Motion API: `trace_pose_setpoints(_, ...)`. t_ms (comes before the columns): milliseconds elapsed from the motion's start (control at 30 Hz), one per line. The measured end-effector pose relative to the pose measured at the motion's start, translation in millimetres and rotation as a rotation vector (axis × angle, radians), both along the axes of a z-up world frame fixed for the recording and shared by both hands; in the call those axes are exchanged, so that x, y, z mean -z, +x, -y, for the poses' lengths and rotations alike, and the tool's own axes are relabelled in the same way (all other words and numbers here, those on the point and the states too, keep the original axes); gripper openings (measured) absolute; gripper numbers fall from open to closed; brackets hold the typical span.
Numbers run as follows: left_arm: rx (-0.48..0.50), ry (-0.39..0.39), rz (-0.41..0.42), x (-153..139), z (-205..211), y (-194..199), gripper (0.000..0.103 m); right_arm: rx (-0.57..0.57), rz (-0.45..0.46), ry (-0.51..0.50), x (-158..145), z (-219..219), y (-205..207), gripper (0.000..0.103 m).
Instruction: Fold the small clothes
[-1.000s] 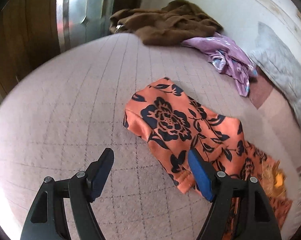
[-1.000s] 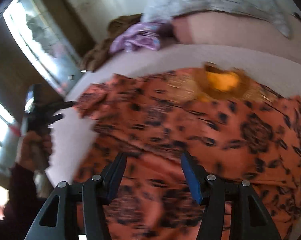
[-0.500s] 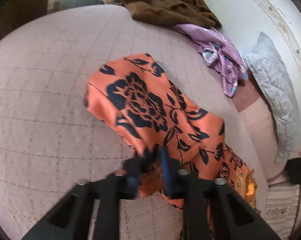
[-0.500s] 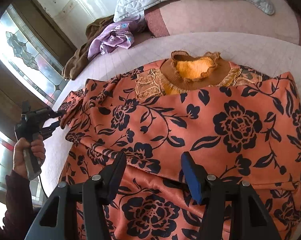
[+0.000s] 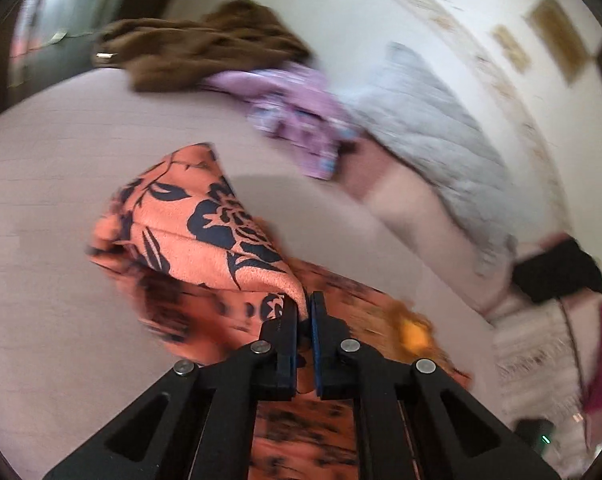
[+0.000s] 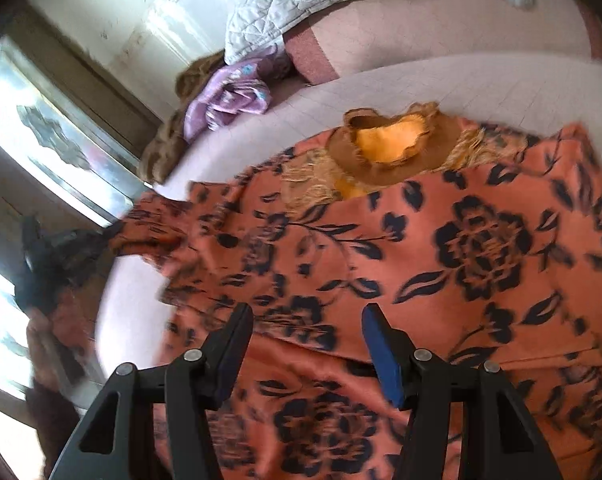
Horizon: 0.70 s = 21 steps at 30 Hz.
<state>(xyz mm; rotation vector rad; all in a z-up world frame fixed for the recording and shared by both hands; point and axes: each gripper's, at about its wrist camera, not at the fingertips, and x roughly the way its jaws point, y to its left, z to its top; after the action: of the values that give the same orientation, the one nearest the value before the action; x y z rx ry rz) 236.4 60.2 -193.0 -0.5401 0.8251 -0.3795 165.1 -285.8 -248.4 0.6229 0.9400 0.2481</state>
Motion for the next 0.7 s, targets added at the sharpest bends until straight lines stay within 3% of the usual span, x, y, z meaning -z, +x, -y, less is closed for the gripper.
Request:
trace_pose_setpoints(67, 0.07, -0.042, 0.022, -4, 25, -7, 0.006, 0.008, 0.002, 0.141, 5, 8, 1, 0.061)
trace_pose_setpoints(167, 0.179, -0.115, 0.052, -10, 67, -17, 0.006, 0.047, -0.009, 0.413, 23, 24, 1, 0.075)
trace_pose_setpoints(233, 0.254, -0.162, 0.072, -13, 97, -26, 0.006, 0.073, -0.009, 0.598, 37, 33, 0, 0.078)
trace_pose_setpoints(300, 0.307, -0.181, 0.101, -17, 122, -35, 0.006, 0.103, -0.004, 0.757, 48, 41, -2, 0.085)
trace_pose_setpoints(400, 0.351, -0.184, 0.122, -19, 147, -43, 0.006, 0.133, 0.003, 0.964, 62, 47, -4, 0.087)
trace_pose_setpoints(500, 0.387, -0.163, 0.102, -10, 168, -48, 0.006, 0.217, 0.042, 1.102, 70, 62, -11, 0.091)
trace_pose_setpoints(700, 0.472, -0.111, 0.076, 8, 199, -65, 0.006, 0.26, -0.021, 1.147, 83, 67, 3, 0.091)
